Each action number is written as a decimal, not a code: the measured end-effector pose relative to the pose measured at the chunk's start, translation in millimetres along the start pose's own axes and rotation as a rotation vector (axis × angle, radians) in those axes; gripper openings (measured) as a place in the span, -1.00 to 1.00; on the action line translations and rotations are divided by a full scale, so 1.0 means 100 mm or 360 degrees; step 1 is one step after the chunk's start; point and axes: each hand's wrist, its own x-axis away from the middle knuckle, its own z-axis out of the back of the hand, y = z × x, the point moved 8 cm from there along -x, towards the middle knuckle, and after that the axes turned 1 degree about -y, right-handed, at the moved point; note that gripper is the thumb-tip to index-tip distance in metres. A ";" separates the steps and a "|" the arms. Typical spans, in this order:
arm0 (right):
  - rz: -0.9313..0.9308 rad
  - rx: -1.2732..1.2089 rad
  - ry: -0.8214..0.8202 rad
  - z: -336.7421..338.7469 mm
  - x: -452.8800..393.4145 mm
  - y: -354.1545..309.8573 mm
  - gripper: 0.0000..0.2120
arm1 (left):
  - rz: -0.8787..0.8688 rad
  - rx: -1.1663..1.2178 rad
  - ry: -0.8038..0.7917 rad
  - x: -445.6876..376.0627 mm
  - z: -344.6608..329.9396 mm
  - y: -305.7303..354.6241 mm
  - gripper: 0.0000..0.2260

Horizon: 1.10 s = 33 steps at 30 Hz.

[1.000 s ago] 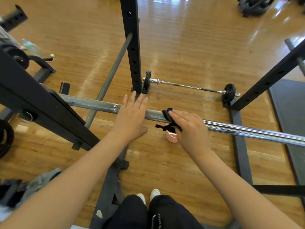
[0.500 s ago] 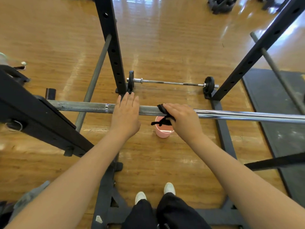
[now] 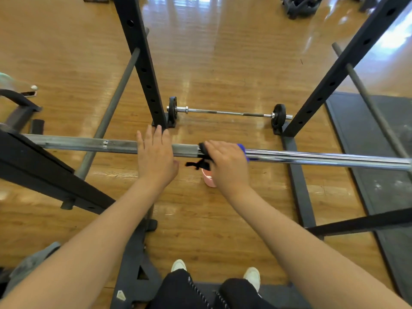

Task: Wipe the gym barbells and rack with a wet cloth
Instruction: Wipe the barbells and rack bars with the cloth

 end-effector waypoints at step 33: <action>-0.0164 0.0098 0.0129 1.41 0.95 2.32 -0.68 | -0.0328 0.0149 0.0118 0.13 0.14 2.46 -0.32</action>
